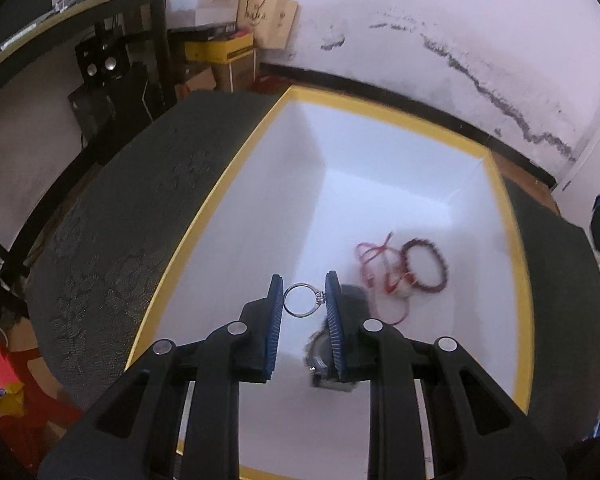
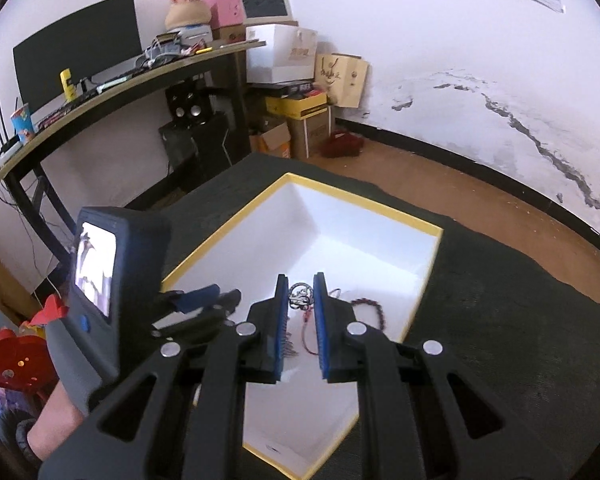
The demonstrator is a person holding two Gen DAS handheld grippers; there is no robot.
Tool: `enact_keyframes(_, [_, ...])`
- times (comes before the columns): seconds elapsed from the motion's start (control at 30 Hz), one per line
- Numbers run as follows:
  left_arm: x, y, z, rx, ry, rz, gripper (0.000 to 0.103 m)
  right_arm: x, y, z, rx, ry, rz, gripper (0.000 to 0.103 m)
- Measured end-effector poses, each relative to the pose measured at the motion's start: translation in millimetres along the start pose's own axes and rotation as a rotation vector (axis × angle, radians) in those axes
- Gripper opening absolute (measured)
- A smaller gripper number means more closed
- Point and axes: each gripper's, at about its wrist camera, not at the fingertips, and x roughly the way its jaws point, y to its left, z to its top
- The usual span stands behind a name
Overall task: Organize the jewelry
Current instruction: 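Lower the ring into the box and open the left tool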
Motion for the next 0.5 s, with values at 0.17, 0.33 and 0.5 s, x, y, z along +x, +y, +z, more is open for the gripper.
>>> enact_keyframes(0.17, [13,15,-6,-0.006,0.033,0.009,0.022,9,13,4,-0.003,0.012,-0.005,0.013])
enact_keyframes(0.33, [18,19,-7,-0.004,0.056,0.005,0.022,10,11,3,0.007,0.022,-0.02,0.013])
enact_keyframes(0.5, [17,8,-8,0.018,0.064,0.002,0.03,7,2,4,0.026,0.03,-0.042,0.013])
